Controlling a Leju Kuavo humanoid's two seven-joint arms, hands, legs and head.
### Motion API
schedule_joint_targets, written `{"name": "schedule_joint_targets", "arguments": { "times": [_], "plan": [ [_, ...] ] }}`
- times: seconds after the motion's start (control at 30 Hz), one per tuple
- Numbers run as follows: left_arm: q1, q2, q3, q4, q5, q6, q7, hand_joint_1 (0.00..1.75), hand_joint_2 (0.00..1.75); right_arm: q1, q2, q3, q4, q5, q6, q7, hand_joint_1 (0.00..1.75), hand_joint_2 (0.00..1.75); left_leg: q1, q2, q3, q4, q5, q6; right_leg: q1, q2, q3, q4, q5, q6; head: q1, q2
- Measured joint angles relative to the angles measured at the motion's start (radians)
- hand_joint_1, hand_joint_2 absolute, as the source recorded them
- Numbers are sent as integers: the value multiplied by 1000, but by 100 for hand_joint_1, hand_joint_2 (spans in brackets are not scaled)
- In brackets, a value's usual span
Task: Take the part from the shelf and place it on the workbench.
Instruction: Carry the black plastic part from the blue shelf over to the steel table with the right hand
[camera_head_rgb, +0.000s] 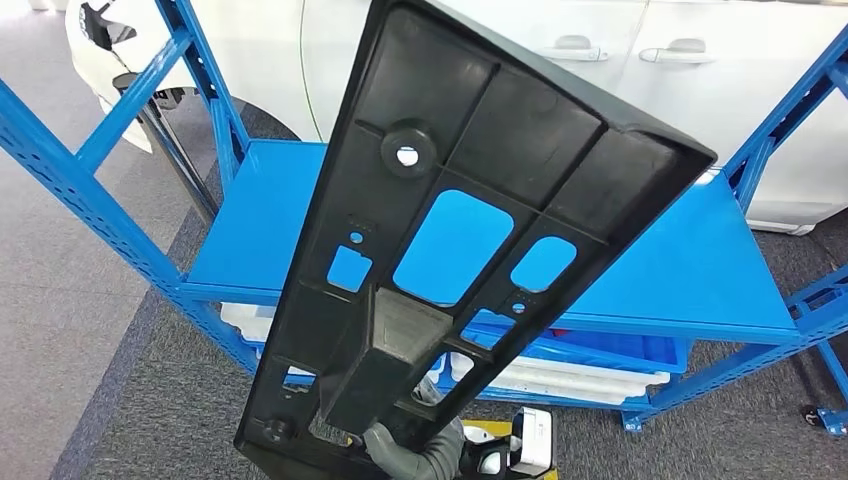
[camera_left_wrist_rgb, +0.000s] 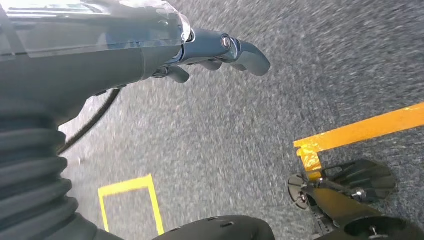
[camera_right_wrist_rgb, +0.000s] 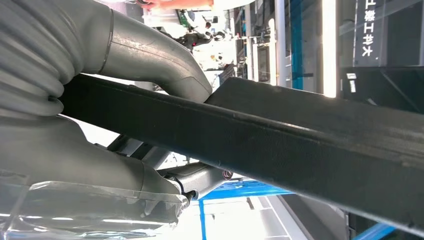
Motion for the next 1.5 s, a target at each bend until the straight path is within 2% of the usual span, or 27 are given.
{"name": "schedule_joint_targets", "arguments": {
  "times": [0.07,0.17,0.2,0.23,0.27,0.33,0.4,0.5,0.53,0.6,0.67,0.73,0.77,0.83,0.9,1.0,1.03,1.1,1.17,1.2,1.23,1.27,1.3,1.33,1.4,1.43,1.5],
  "plan": [
    [-3,-2,7,0,8,-8,6,0,175,-2,0,0,2,-2,0,0,175,175,6,1,3,-9,6,9,-3,1,-18,44,-31,13,0,0],
    [-8,-4,13,0,12,-12,8,0,175,-1,-1,0,7,-6,1,-1,175,175,6,3,1,-11,8,15,-17,1,-108,231,-119,31,0,0],
    [-10,-4,14,0,13,-12,8,0,175,0,-2,0,10,-8,1,-1,175,175,7,3,1,-10,8,15,-21,0,-129,273,-129,35,0,0],
    [-11,-5,16,0,13,-13,8,0,175,1,-3,0,13,-11,1,0,175,175,7,3,1,-10,8,15,-25,0,-131,277,-117,38,0,0],
    [-13,-5,17,0,13,-13,8,0,175,1,-4,0,16,-13,1,0,175,175,7,2,3,-10,7,13,-29,-1,-114,240,-89,39,0,0],
    [-15,-5,18,0,13,-14,8,0,175,1,-5,0,19,-15,2,0,175,175,6,1,6,-7,4,7,-33,-2,-44,98,-21,38,0,0],
    [-17,-6,18,0,13,-14,8,0,175,1,-5,0,20,-16,2,0,175,175,3,0,5,-5,3,-5,-30,-1,-4,10,6,31,0,0],
    [-17,-6,19,0,13,-15,8,0,175,2,-5,0,22,-17,3,0,175,175,4,1,3,-4,6,-23,-25,0,-5,-2,13,14,0,0],
    [-18,-6,19,0,12,-15,8,0,175,1,-5,0,22,-18,3,0,175,175,6,2,-2,6,-7,-27,-27,-2,-6,-7,18,7,0,0],
    [-20,-6,20,0,11,-15,9,0,175,1,-4,0,22,-21,5,3,175,175,7,3,-29,81,-67,-33,-28,-7,-10,-15,27,-7,0,0],
    [-25,-6,22,0,10,-17,9,0,175,2,-4,0,26,-24,6,7,175,175,7,3,-74,215,-143,-35,-23,-11,-19,-15,33,-15,0,0],
    [-27,-6,23,0,9,-18,10,0,175,3,-4,0,30,-26,7,9,175,175,6,3,-83,280,-165,-36,-18,-14,-29,-12,39,-17,0,0],
    [-26,-6,23,0,7,-20,11,0,175,3,-4,0,32,-27,8,10,175,175,6,3,-60,254,-148,-34,-17,-13,-34,-10,42,-17,0,0],
    [-22,-6,23,0,2,-23,14,0,175,3,-4,0,33,-31,8,14,175,175,6,3,25,114,-94,-28,-15,-10,-41,-2,47,-12,0,0],
    [-18,-6,23,0,-3,-25,16,0,175,2,-4,0,34,-36,8,19,175,175,2,1,76,9,-65,-19,-12,-8,-52,6,55,-2,0,0],
    [-14,-7,23,0,-6,-25,16,0,175,0,-4,0,35,-38,8,23,175,175,-1,0,65,-4,-51,-3,-12,-8,-63,7,70,17,0,0],
    [-14,-8,24,0,-7,-25,16,0,175,0,-4,0,35,-38,8,23,175,175,1,2,59,-4,-43,4,-13,-7,-69,13,62,22,0,0],
    [-16,-9,24,1,-7,-25,16,0,175,-1,-4,0,36,-38,8,23,175,175,6,7,41,-8,-22,17,-16,-5,-96,75,-2,31,0,0],
    [-18,-9,24,0,-7,-25,16,0,175,-2,-4,0,37,-39,7,24,175,175,4,10,16,-7,-3,22,-20,-4,-136,202,-94,37,0,0],
    [-19,-9,24,0,-7,-25,14,0,175,-1,-5,0,38,-40,5,24,175,175,3,10,2,-5,6,22,-21,-4,-148,259,-119,40,0,0],
    [-20,-9,24,1,-7,-26,10,0,175,-2,-5,0,39,-41,2,25,175,175,2,10,-11,-3,14,21,-21,-4,-145,288,-122,41,0,0],
    [-21,-9,24,1,-6,-25,4,0,175,-2,-5,0,39,-42,-3,27,175,175,2,10,-24,-1,21,20,-21,-4,-124,282,-106,41,0,0],
    [-22,-9,24,1,-6,-25,-3,0,175,-2,-5,0,40,-43,-10,29,175,175,2,10,-35,1,27,18,-21,-4,-84,237,-78,38,0,0],
    [-23,-9,24,1,-7,-25,-12,0,175,-2,-5,0,40,-44,-15,32,175,175,1,10,-43,3,33,15,-20,-4,-32,165,-55,33,0,0],
    [-24,-11,24,1,-8,-24,-21,0,175,-2,-5,0,40,-44,-20,37,175,175,-1,10,-52,4,45,6,-15,-4,57,29,-46,21,0,0],
    [-24,-12,23,1,-9,-24,-21,0,175,-2,-5,0,40,-44,-20,39,175,175,-1,10,-52,3,52,0,-11,-4,80,-8,-52,16,0,0],
    [-25,-12,23,1,-9,-27,-12,0,175,-2,-5,0,40,-41,-20,42,175,175,-2,10,-52,-2,67,-12,-10,-4,81,-24,-44,6,0,0]
  ]
}}
